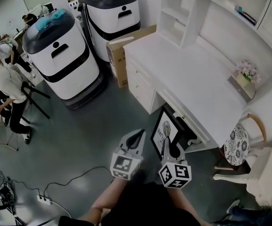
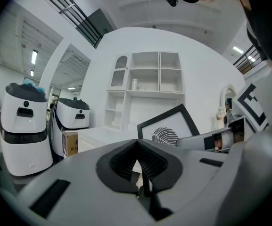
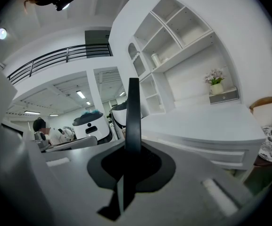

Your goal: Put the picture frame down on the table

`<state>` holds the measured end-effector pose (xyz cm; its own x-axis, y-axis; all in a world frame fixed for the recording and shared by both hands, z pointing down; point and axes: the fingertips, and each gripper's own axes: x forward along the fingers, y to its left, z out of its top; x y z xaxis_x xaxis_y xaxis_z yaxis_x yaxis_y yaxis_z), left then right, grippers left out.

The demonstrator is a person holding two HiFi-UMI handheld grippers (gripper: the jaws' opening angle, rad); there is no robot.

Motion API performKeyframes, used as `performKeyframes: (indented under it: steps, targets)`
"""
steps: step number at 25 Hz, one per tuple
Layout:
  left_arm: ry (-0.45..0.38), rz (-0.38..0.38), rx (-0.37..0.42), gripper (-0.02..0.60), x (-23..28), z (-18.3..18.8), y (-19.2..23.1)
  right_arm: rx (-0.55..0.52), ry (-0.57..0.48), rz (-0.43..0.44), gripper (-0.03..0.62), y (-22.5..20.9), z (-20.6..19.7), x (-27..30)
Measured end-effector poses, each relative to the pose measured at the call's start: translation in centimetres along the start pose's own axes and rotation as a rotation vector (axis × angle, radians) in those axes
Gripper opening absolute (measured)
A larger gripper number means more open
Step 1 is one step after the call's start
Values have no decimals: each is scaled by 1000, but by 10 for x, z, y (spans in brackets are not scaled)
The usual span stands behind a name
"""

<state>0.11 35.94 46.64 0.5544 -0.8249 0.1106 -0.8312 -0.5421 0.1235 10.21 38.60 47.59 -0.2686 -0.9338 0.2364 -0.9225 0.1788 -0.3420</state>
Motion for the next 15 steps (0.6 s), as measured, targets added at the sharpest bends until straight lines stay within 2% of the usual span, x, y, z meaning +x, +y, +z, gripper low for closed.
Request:
performKeyframes:
  steps: [15]
  targets:
    - [6,-15,-11,11,4,-4,22,24,8,-24,14,7,-6,18]
